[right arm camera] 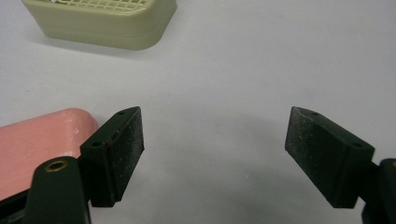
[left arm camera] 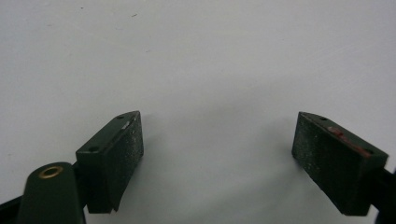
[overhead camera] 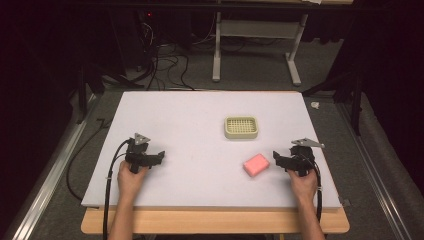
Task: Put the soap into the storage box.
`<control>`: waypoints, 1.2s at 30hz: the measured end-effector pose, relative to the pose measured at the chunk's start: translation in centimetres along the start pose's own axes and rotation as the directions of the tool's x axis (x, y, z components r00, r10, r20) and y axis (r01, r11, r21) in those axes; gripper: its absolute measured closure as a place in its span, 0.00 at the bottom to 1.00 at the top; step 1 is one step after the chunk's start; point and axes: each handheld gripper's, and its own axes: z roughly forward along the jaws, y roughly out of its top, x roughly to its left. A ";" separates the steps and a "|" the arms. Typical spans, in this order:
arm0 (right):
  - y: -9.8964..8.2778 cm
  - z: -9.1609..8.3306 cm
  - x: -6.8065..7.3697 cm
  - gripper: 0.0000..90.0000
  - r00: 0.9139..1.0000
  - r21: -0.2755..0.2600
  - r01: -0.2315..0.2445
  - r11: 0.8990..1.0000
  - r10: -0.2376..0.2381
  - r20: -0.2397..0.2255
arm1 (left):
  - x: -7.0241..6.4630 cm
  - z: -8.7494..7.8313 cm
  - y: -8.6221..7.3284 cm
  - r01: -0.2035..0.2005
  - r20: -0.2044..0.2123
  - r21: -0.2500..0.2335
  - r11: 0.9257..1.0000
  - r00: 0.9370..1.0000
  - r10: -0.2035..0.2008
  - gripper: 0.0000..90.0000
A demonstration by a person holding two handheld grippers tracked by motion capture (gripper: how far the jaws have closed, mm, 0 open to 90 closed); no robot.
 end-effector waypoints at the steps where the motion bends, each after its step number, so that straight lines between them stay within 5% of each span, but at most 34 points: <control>1: -0.1 -0.2 0.1 0.23 1.000 -0.004 0.001 1.000 -0.001 -0.003 | 0.0 0.0 0.0 0.000 0.000 0.000 1.000 1.000 0.000 0.19; 36: -2.0 -2.8 2.9 0.22 0.996 -0.066 0.028 0.997 -0.034 -0.082 | 0.0 0.0 0.0 0.000 0.000 0.000 1.000 1.000 0.000 0.19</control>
